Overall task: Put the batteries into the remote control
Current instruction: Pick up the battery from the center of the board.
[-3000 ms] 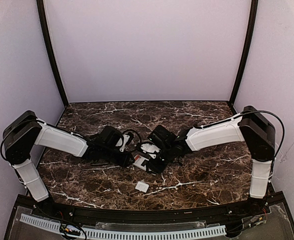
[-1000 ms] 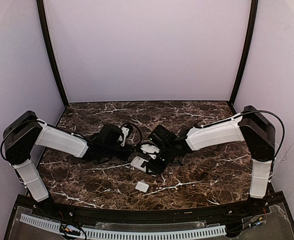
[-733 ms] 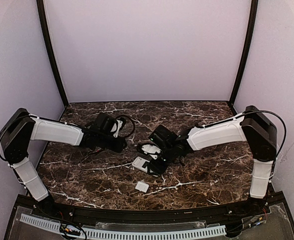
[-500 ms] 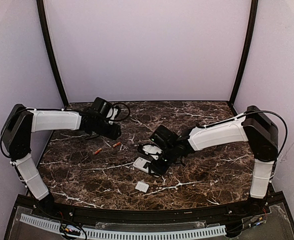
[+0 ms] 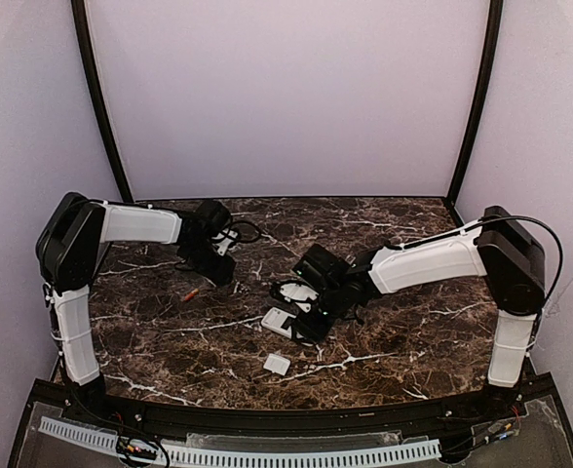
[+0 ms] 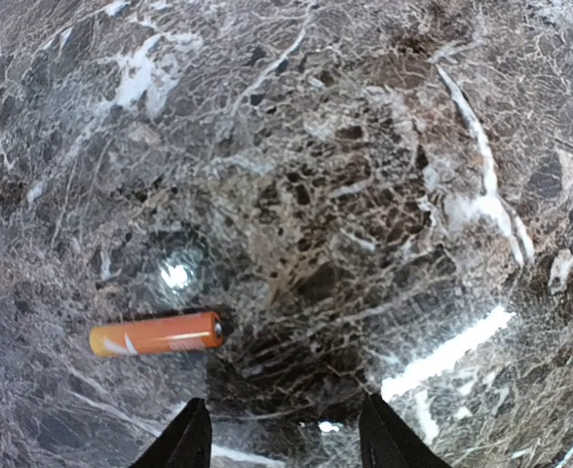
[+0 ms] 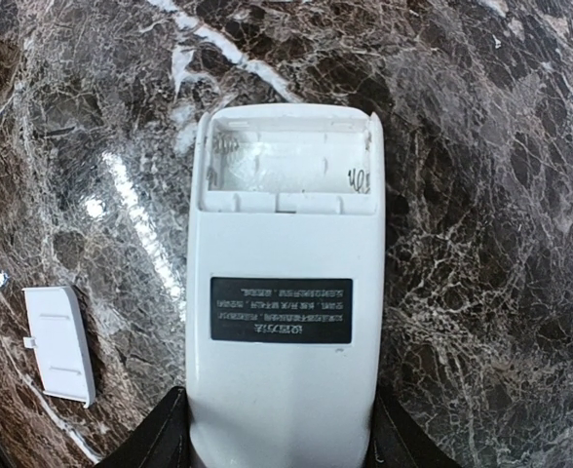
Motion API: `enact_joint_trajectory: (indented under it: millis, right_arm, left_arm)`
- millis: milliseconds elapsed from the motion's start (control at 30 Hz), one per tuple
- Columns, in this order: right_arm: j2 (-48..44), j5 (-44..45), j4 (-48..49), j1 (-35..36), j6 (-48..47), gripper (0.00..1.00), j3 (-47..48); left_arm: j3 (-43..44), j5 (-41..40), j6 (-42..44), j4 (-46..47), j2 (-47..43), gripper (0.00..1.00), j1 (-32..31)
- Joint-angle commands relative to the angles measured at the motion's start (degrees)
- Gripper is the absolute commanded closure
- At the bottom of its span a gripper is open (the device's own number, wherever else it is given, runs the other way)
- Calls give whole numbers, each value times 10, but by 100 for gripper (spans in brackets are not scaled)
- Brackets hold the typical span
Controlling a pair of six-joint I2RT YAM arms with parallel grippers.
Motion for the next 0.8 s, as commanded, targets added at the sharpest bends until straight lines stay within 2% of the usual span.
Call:
enact_joint_trajectory:
  millis: [0, 233, 367, 467, 600, 767]
  right_arm:
    - [-17, 3, -7, 2, -4, 100, -3]
    - [-16, 4, -11, 1, -7, 100, 0]
    - [-14, 3, -12, -2, -8, 100, 2]
    - [-16, -2, -12, -7, -9, 100, 1]
    - [-19, -4, -14, -12, -11, 100, -1]
    - [-21, -9, -18, -20, -15, 100, 1]
  left_arm:
    - [27, -6, 31, -22, 17, 47, 9]
    - [21, 22, 36, -11, 14, 51, 15]
    - [16, 24, 13, 37, -28, 39, 33]
    - [53, 17, -22, 60, -25, 32, 43]
    - [104, -17, -41, 71, 13, 30, 44]
    - [160, -21, -50, 112, 69, 28, 44]
